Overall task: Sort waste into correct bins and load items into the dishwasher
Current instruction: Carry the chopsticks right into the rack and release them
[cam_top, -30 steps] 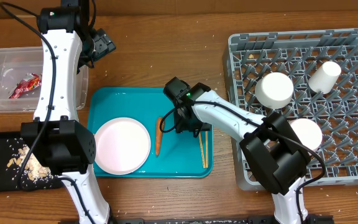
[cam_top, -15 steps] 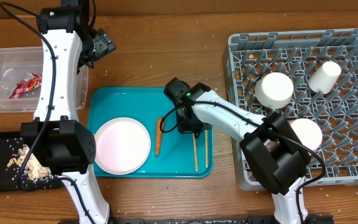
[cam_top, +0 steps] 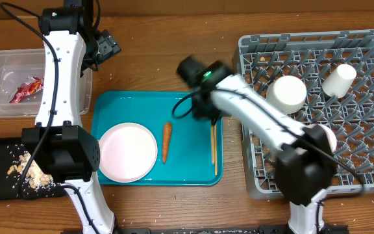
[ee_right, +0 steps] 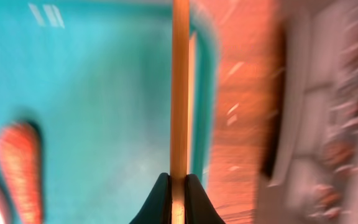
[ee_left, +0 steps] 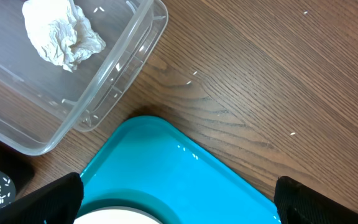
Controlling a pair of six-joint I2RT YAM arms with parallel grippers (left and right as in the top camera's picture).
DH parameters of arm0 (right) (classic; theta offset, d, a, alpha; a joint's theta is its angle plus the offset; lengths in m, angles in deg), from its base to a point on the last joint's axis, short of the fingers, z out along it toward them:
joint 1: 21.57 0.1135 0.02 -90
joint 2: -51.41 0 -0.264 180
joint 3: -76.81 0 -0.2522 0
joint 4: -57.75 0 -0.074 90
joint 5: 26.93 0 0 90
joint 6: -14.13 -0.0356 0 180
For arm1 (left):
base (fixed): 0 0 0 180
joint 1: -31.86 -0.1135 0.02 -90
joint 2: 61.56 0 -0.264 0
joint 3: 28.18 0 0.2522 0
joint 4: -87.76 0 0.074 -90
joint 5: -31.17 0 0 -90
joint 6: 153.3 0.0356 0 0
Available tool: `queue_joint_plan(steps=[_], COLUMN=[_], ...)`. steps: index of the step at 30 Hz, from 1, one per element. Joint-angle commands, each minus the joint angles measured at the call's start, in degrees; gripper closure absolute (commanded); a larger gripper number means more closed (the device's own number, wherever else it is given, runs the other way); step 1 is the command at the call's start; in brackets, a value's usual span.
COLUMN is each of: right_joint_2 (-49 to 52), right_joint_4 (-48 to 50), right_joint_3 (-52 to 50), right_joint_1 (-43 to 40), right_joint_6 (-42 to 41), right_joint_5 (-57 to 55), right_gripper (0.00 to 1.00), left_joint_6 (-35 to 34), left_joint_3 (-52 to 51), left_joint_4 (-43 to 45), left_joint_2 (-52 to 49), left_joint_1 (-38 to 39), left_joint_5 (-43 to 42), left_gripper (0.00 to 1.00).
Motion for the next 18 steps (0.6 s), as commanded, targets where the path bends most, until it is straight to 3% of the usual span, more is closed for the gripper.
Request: queue_joint_plan(steps=[1, 6, 12, 18], right_joint_2=[-7.5, -9.3, -8.7, -8.4], right_joint_4=[0.2, 2.2, 4.4, 8.0], right_joint_3=[4.7, 5.2, 2.6, -1.6], right_joint_1=[-6.8, -16.6, -24.4, -25.6], right_joint_6=[7.1, 19.2, 23.5, 24.8], right_joint_5=[-2.7, 3.4, 9.6, 10.0], right_gripper=[0.96, 0.96, 0.96, 0.96], left_joint_6=[-0.6, -0.6, -0.6, -0.6], left_joint_3=[-0.2, -0.2, -0.2, -0.2], left_joint_4=[0.1, 0.1, 0.1, 0.1], left_joint_2=[2.2, 2.2, 2.2, 2.2], left_joint_1=[0.4, 0.4, 0.4, 0.4], left_joint_5=[0.0, 0.0, 0.0, 0.0], left_gripper=[0.00, 0.00, 0.00, 0.00])
